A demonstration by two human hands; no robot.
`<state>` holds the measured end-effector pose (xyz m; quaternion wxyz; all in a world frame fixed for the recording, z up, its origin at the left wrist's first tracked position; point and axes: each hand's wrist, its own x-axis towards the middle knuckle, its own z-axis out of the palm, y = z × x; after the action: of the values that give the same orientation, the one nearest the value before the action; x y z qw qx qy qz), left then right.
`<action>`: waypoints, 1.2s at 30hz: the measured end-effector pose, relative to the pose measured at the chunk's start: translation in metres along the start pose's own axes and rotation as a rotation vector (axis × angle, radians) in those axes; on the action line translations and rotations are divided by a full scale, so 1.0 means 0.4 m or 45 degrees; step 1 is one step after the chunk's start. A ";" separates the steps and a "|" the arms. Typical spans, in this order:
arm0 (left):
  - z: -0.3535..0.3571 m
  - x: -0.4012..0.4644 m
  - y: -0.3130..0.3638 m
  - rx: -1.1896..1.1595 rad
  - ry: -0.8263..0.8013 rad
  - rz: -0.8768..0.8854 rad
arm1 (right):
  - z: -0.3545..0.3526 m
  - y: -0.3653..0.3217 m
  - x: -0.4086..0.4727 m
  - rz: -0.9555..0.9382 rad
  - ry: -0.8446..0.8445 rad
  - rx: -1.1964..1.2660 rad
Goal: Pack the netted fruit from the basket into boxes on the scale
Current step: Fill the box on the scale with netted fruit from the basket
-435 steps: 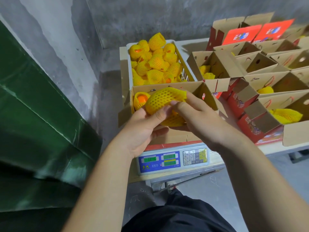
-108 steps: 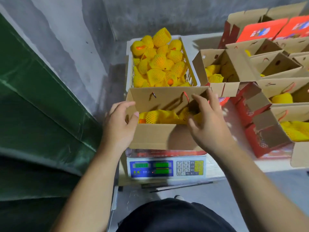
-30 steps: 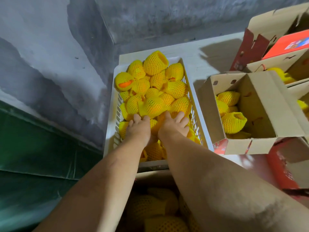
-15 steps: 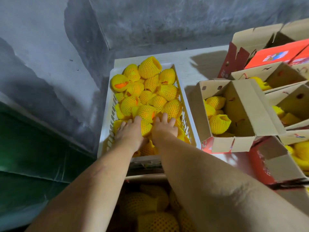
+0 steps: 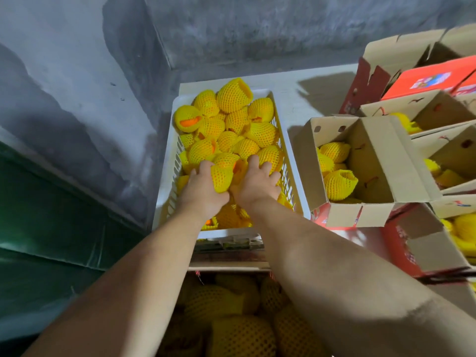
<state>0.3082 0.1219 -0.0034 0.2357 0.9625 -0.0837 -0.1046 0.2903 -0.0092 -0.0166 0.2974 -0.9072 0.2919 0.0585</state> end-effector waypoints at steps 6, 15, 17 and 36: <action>-0.071 -0.067 0.045 -0.536 0.127 0.083 | -0.126 -0.020 -0.062 -0.145 0.089 0.346; -0.177 -0.505 0.040 -1.437 0.315 0.198 | -0.232 0.026 -0.521 -0.511 -0.031 1.342; -0.167 -0.625 -0.017 -1.620 0.321 0.159 | -0.191 0.048 -0.640 -0.554 -0.177 1.466; -0.256 -0.893 -0.160 -1.077 -0.493 0.429 | -0.155 0.079 -1.034 -0.135 0.097 1.938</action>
<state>-0.0044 0.2978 0.1131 0.5997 0.7183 -0.2308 -0.2668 -0.0721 0.1390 0.1337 0.8326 -0.4663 0.2178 -0.2045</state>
